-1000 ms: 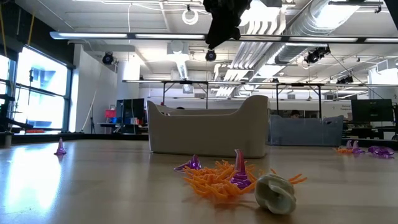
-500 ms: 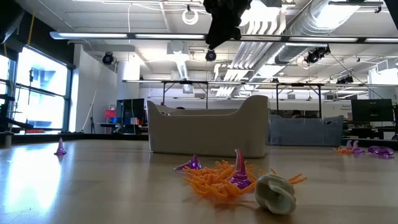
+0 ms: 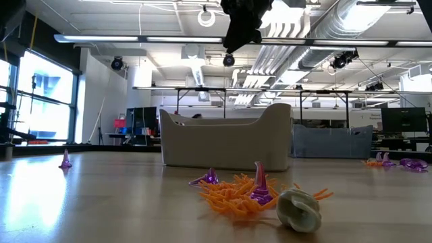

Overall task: Sort Halloween decoration
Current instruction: Put the orange spider toy into the green bin

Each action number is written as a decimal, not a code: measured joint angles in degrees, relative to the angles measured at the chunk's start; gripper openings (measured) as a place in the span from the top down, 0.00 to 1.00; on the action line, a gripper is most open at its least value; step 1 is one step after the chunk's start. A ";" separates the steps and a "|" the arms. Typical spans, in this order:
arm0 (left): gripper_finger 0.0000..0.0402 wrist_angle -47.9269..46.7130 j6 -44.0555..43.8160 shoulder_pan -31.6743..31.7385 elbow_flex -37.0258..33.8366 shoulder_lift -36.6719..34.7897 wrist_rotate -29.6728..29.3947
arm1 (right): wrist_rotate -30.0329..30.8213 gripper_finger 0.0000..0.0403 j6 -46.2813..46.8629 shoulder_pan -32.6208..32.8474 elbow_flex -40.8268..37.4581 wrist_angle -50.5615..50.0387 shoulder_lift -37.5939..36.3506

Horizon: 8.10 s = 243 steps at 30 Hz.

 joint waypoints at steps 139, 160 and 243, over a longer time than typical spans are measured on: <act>0.83 36.60 102.68 68.22 -6.10 -40.52 -0.96 | 1.20 1.00 1.88 -0.35 -17.90 36.43 -8.44; 0.83 59.01 90.67 68.74 -6.16 -31.40 -1.01 | 10.45 0.99 4.01 4.44 -17.90 47.58 -8.39; 1.00 56.24 92.68 72.85 -6.32 -30.90 4.53 | 12.30 0.61 4.18 6.02 -17.73 41.54 -8.50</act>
